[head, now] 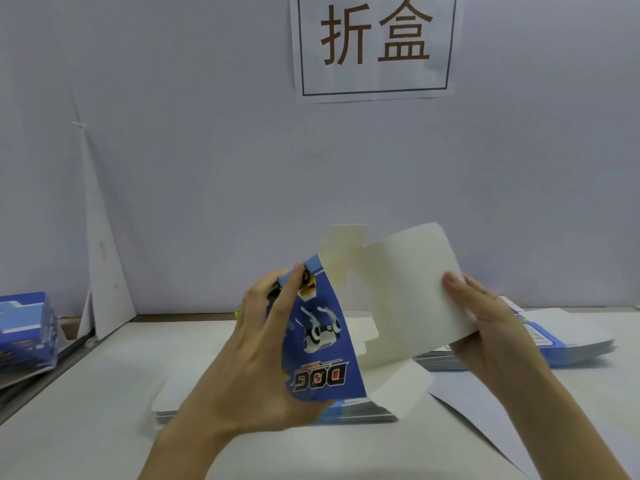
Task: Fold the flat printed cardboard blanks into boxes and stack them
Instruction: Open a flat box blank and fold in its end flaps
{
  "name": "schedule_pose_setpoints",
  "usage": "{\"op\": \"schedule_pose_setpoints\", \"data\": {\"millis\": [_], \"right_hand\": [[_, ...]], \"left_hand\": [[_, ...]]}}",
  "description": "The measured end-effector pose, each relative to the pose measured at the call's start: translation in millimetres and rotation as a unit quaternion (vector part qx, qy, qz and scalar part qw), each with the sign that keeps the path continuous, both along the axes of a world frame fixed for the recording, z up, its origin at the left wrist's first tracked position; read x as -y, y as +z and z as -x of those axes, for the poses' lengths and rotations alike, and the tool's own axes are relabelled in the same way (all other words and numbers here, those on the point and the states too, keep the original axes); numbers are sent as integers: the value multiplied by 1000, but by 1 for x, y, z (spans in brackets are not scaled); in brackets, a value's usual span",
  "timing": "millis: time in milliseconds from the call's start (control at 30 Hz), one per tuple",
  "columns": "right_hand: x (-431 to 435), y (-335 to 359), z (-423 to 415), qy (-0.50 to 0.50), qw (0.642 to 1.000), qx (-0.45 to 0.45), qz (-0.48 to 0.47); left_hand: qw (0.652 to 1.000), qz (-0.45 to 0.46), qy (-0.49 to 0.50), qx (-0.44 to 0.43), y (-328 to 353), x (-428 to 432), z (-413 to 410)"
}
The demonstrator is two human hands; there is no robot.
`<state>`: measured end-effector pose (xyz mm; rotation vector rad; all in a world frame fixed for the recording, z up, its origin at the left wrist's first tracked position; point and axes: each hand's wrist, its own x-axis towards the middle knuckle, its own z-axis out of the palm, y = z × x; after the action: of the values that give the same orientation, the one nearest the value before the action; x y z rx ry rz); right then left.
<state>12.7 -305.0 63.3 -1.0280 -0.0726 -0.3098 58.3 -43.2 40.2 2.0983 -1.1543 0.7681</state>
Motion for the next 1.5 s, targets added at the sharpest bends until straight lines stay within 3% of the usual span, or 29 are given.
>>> {"op": "schedule_pose_setpoints", "data": {"millis": [67,167,267,367,433,567,700,733,767,833,900,967,1067,1167,1267,1500], "right_hand": [[-9,-6,-7,38,989,-94,-104],[-34,-14,-9,169,951,-226,-129],[-40,-19,-10,170,949,-228,-135],[-25,-19,-12,-16,990,-139,-28],[-16,-15,-8,-141,985,-56,82],[-10,-11,-1,-295,929,96,202],[-17,-16,-2,-412,833,162,332],[-18,-15,-2,-404,837,163,331],[-18,-12,0,-374,864,156,299],[-19,-2,4,-241,950,108,165],[-20,4,6,-104,993,55,23],[-19,5,6,-44,998,19,-40],[-17,2,5,-7,1000,6,-1],[-19,-3,2,-40,997,17,66],[-22,-9,-1,-106,991,11,79],[-25,-6,1,-148,982,22,120]], "left_hand": [[999,24,-13,-24,2,9,1],[991,75,29,-104,3,26,2],[994,35,-1,-107,-1,15,2],[1000,-5,6,-26,-1,-5,-2],[999,2,13,-30,4,-7,0],[999,-16,16,-34,5,-5,8],[998,-46,38,-25,2,0,9],[997,-50,53,-14,1,1,8],[996,-52,69,0,1,1,7],[994,-57,90,24,0,1,6],[993,-56,94,35,0,1,6],[993,-57,93,46,-1,2,6],[992,-59,98,55,-1,2,6],[992,-47,99,57,-1,-1,5],[992,-42,98,61,0,-2,4],[994,-40,89,41,-3,-3,-1]]}}
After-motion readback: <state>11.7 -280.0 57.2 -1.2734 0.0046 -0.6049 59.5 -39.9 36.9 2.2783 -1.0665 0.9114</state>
